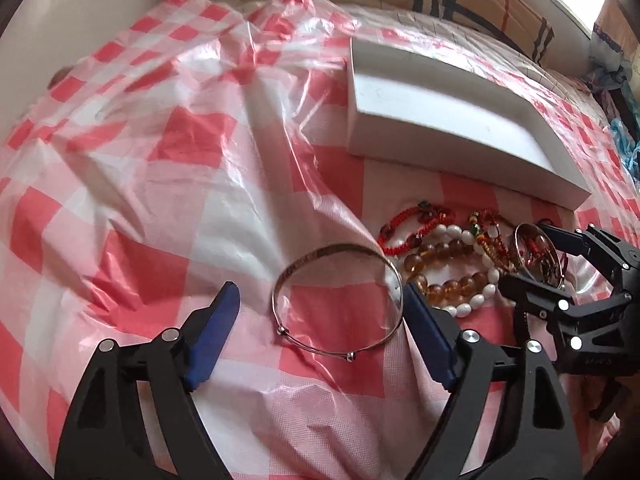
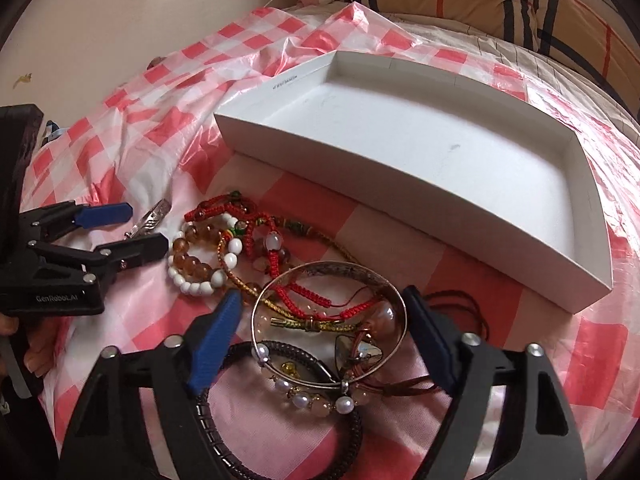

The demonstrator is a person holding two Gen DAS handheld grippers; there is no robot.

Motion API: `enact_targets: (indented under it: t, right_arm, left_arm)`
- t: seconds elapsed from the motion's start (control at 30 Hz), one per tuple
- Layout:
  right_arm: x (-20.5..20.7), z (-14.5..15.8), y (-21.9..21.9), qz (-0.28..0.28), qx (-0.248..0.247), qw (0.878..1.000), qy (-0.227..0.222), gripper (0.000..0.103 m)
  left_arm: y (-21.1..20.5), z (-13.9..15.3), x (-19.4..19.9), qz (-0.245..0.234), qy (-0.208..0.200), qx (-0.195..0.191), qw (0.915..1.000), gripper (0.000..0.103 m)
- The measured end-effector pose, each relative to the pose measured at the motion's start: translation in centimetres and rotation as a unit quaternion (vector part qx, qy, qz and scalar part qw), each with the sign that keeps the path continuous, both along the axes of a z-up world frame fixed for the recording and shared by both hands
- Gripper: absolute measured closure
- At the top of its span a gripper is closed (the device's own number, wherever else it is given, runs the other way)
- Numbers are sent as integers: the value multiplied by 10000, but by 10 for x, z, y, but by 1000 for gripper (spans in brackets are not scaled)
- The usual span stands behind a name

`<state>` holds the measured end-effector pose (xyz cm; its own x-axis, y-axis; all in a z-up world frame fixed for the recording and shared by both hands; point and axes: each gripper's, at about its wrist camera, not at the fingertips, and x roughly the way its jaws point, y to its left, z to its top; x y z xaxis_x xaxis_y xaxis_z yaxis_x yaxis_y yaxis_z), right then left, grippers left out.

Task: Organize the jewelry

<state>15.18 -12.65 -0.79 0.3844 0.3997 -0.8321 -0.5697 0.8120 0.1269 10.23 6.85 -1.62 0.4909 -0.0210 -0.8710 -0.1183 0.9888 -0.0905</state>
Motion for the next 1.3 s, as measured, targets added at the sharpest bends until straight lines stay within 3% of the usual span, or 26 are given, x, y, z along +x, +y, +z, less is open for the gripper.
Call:
enact_targets:
  t: [0.03,0.1,0.17,0.2,0.23,0.4,0.67,0.73,1.07,1.3]
  right_arm:
    - [0,1,-2,-5,87,10000,38,35]
    - [1,4,-8,-47,257,9996,87,35]
    - [0,8,-10,-57,297,9995,16,35]
    - [-2,11,-11,-54,344,9994,-28,35]
    - [-3,15,-10,-40,404,9991,-78,35]
    - [-9,35,-14,25,654,9971,-392,35]
    - [-13,53,-17,-6,821,9938,-755,35]
    - [-13,55,-19,-31,809,9933,-826,35]
    - [-6,61,-32,-409,892,9896,-1052,35]
    - [9,67,-46,-773,1067,9848,-1131,35]
  left_arm:
    - [-2,-1,0,-31,7,47,10000,27]
    - [-7,0,-2,-281,-31,-60,9996,47]
    - [-10,2,-3,-400,-71,-116,9991,58]
    - [-11,3,-4,-443,-98,-193,9988,71]
    - [-12,5,-5,-452,-158,-217,9986,76]
    - [-13,13,-10,-510,-305,-224,9980,84]
    - [-32,38,-23,-855,-924,-14,9920,84]
    - [-36,40,-24,-939,-949,-13,9910,90]
    - [-48,63,-31,-1236,-1212,-565,9833,96]
    - [-52,89,-15,-1264,-1485,-782,9777,97]
